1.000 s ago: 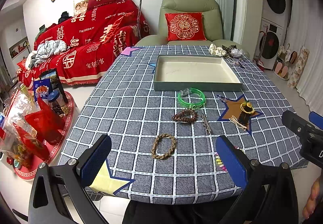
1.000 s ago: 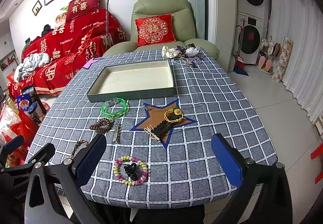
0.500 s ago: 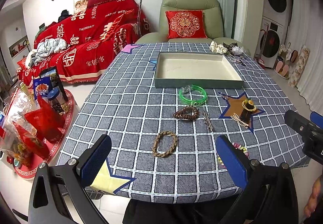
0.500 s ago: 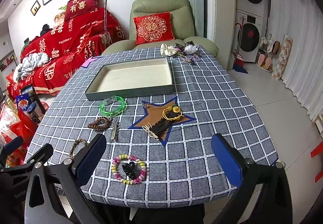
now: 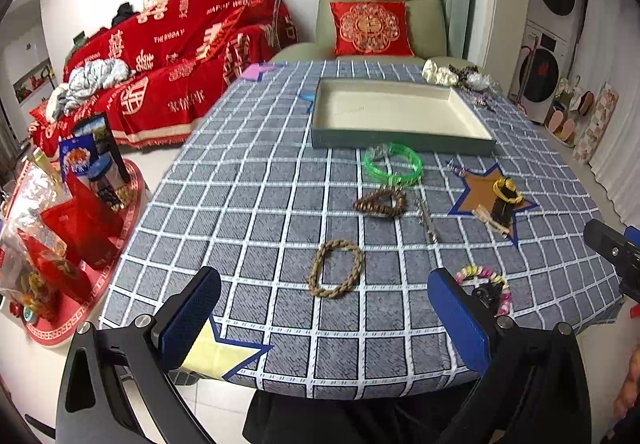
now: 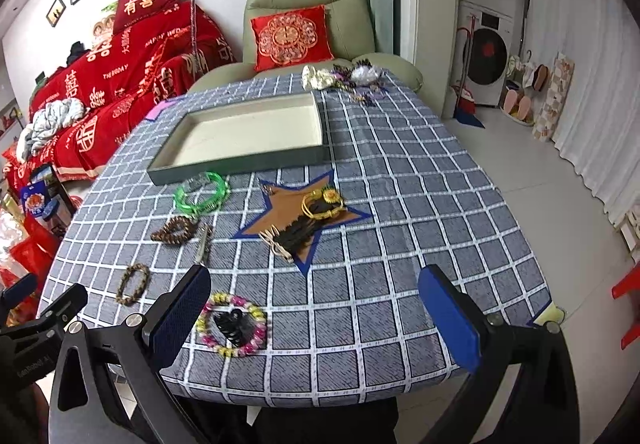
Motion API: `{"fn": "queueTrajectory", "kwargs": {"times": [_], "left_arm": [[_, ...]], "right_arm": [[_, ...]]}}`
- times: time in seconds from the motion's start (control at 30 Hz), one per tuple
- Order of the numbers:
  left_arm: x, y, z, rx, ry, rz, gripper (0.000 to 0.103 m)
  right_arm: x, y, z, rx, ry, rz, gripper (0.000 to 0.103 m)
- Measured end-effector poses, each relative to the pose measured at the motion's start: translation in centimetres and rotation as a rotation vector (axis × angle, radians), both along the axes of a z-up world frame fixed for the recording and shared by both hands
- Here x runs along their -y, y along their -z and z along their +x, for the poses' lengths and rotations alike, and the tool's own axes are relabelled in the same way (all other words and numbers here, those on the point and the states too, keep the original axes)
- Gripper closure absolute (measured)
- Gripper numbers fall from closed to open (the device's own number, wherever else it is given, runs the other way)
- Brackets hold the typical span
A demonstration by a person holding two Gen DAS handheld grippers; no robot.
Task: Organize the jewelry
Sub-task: 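Grasp the tan braided rope bracelet with the left tool while the right tool grasps the yellow flower bracelet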
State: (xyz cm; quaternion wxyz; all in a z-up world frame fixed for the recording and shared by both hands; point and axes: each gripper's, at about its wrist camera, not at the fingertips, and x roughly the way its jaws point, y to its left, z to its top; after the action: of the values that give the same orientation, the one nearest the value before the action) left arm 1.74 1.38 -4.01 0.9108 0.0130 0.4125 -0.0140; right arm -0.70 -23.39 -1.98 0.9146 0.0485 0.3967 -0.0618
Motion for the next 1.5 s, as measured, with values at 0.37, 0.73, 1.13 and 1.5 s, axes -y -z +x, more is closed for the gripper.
{"fn": "queueTrajectory", "kwargs": {"times": [0.37, 0.73, 1.13, 1.5], "left_arm": [[-1.1, 4.3, 2.3, -0.099, 0.031, -0.009, 0.000], [-0.6, 6.3, 4.9, -0.131, 0.074, -0.011, 0.000], [0.1, 8.3, 7.3, -0.189, 0.088, -0.028, 0.000], [1.2, 8.4, 7.4, -0.179, 0.125, -0.009, 0.007]], "right_arm": [[-0.6, 3.6, 0.7, -0.102, -0.077, 0.043, 0.000], [-0.4, 5.6, 4.1, -0.149, -0.077, 0.029, 0.000], [3.6, 7.0, 9.8, -0.164, 0.028, 0.116, 0.019], [6.4, 9.1, 13.7, -0.191, 0.077, 0.174, 0.046]]}}
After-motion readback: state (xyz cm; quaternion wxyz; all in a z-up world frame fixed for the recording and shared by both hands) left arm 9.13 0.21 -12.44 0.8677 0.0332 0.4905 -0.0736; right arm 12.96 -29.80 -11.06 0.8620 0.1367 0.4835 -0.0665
